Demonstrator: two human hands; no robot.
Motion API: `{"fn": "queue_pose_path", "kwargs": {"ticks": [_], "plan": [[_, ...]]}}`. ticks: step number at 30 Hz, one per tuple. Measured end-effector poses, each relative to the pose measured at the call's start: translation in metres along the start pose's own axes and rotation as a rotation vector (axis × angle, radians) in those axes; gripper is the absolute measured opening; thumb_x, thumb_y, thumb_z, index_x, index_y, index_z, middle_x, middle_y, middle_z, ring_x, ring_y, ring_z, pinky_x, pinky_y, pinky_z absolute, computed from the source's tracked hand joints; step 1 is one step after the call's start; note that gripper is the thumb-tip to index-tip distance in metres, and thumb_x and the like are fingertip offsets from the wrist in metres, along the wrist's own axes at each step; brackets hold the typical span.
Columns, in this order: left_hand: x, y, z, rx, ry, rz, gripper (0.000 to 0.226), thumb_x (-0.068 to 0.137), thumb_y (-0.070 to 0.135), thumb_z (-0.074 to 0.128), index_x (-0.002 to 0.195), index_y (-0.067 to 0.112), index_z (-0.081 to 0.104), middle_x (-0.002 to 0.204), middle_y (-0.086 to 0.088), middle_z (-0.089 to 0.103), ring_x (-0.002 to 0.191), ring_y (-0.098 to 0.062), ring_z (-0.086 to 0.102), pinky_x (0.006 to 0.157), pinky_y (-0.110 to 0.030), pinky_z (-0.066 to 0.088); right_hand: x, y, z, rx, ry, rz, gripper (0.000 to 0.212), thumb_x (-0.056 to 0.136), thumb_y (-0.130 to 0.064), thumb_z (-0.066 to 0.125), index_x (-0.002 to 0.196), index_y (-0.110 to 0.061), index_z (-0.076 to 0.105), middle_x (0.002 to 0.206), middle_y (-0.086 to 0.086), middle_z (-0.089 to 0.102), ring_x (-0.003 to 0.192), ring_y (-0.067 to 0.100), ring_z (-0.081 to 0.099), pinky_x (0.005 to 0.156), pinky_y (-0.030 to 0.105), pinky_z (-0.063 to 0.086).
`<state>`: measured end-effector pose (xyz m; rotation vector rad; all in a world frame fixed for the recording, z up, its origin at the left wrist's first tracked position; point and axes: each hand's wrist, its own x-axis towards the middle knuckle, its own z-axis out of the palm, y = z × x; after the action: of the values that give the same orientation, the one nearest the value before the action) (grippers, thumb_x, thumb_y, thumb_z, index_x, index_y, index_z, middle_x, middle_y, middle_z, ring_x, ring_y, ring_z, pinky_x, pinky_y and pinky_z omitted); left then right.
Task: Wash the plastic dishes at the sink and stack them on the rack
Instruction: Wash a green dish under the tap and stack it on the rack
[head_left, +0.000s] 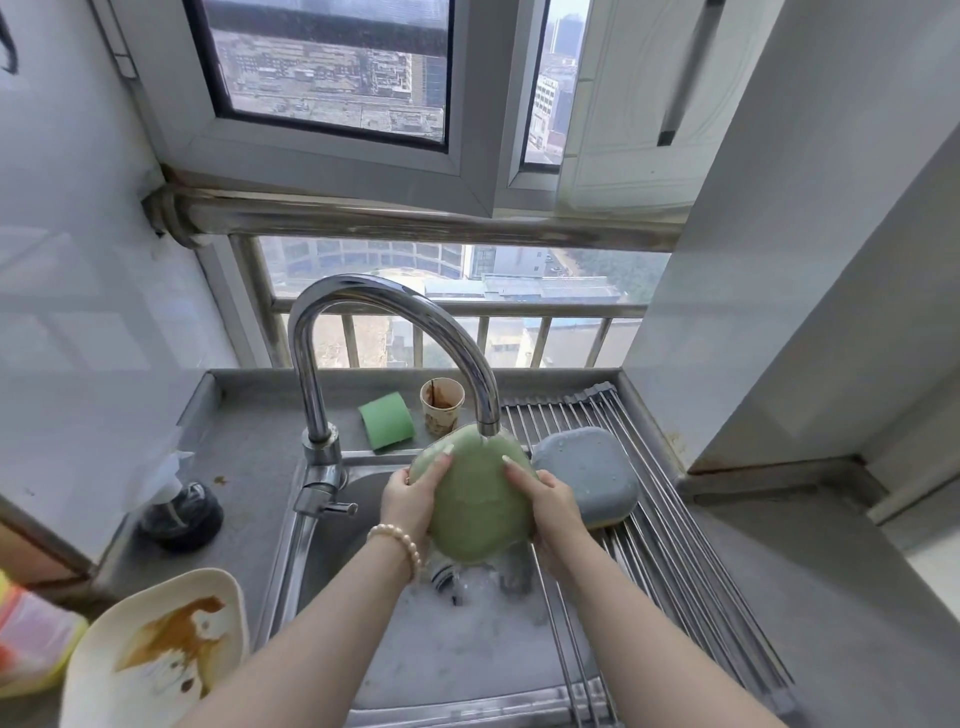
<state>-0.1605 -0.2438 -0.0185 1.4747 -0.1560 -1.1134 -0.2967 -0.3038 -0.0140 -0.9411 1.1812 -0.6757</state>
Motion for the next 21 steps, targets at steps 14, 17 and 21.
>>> {"fn": "queue_pose_path", "kwargs": {"ticks": [14,17,21], "plan": [[-0.001,0.003,0.003,0.106,0.359,-0.125,0.05,0.096,0.039,0.048,0.112,-0.007,0.062,0.119,-0.022,0.062,0.11,-0.035,0.058,0.096,-0.037,0.044,-0.004,-0.004,0.045,-1.537,-0.068,-0.532,0.079,0.082,-0.077,0.012,0.148,-0.035,0.023,0.149,0.012,0.026,0.136,0.032,0.021,0.109,0.048,0.025],[0.003,0.007,0.005,0.16,0.29,-0.172,0.054,0.097,0.039,0.046,0.123,-0.007,0.056,0.126,-0.02,0.059,0.115,-0.035,0.056,0.102,-0.04,0.043,0.013,-0.019,0.023,-1.308,-0.108,-0.365,0.066,0.085,-0.074,0.031,0.123,-0.027,0.055,0.133,0.011,0.049,0.126,0.029,0.04,0.102,0.04,0.037],[0.003,0.016,0.014,0.323,0.204,-0.069,0.05,0.098,0.046,0.042,0.088,-0.001,0.058,0.097,-0.008,0.06,0.087,-0.024,0.056,0.086,-0.028,0.039,0.021,-0.029,0.011,-0.909,-0.082,-0.182,0.046,0.096,-0.047,0.043,0.084,-0.008,0.063,0.101,0.012,0.062,0.1,0.027,0.055,0.084,0.031,0.04]]}}
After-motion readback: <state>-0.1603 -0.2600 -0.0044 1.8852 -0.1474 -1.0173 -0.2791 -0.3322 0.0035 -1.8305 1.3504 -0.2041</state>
